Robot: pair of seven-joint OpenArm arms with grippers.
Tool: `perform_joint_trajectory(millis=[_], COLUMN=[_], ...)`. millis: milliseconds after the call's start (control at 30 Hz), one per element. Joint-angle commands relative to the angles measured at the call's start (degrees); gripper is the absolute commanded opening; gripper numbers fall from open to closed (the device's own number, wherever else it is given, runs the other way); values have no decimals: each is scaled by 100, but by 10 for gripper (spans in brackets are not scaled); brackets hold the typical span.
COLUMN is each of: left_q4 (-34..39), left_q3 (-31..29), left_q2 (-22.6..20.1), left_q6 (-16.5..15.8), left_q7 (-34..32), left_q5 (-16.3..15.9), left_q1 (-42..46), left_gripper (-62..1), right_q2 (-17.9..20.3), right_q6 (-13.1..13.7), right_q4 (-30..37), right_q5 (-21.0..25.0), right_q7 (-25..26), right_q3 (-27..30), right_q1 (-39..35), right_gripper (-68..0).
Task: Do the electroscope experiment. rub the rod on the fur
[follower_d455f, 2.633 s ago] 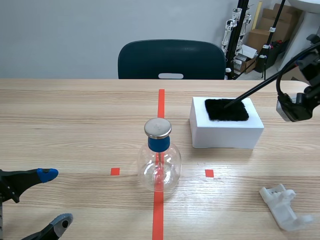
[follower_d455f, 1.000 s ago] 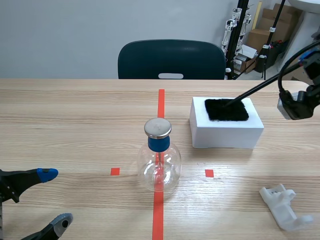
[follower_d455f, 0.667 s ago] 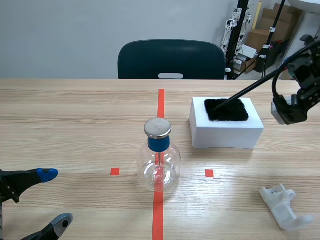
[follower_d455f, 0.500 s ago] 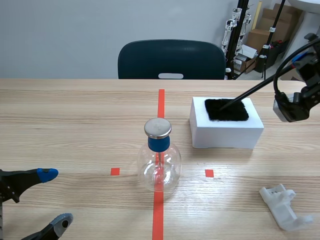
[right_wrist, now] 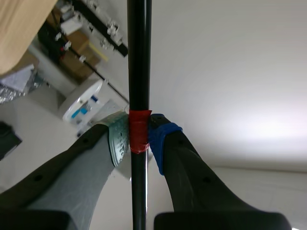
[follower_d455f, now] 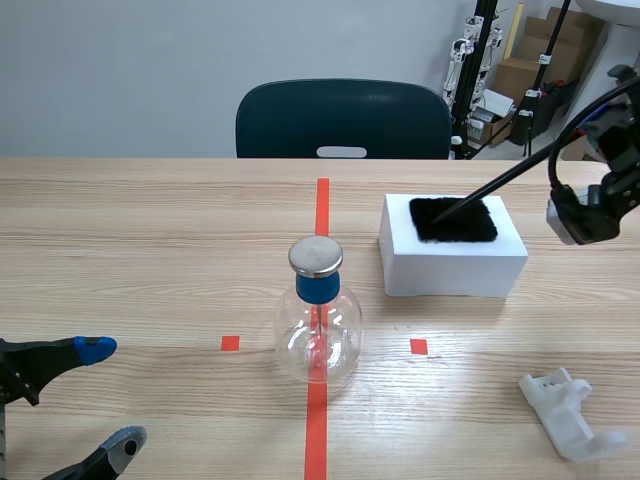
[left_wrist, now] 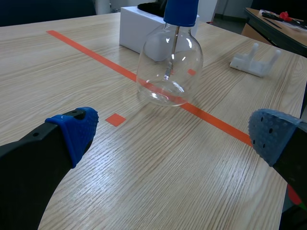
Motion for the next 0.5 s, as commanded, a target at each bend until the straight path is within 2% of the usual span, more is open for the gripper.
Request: perform_joint_trajectory(millis=[0, 100, 200, 267, 333, 400, 467], left_q4=[35, 35, 35, 35, 35, 35, 35], left_q3=[-37, -37, -37, -37, -37, -37, -37], left_q2=[11, 11, 11, 11, 11, 11, 11], left_q6=[-11, -11, -11, -11, -11, -11, -11], left_q7=[-94, -94, -94, -94, -94, -94, -94], left_q5=[-59, -59, -59, -59, -59, -59, -59], left_q1=[-33, -33, -33, -33, -33, -33, -33], left_gripper=[14, 14, 14, 14, 14, 14, 14], right_q2=[96, 92, 92, 90, 90, 92, 92], right_q6=[63, 48, -199, -267, -262, -216, -22], right_q4=[85, 85, 92, 92, 92, 92, 92], right_q5=[-50, -52, -42, -13, -13, -13, -24], right_q7=[-175, 0, 485, 643, 575, 297, -26], right_q3=[59, 59, 59, 59, 59, 59, 59], right_q1=[83, 81, 81, 81, 81, 81, 81], right_gripper=[-674, -674, -674, -674, -674, -674, -674])
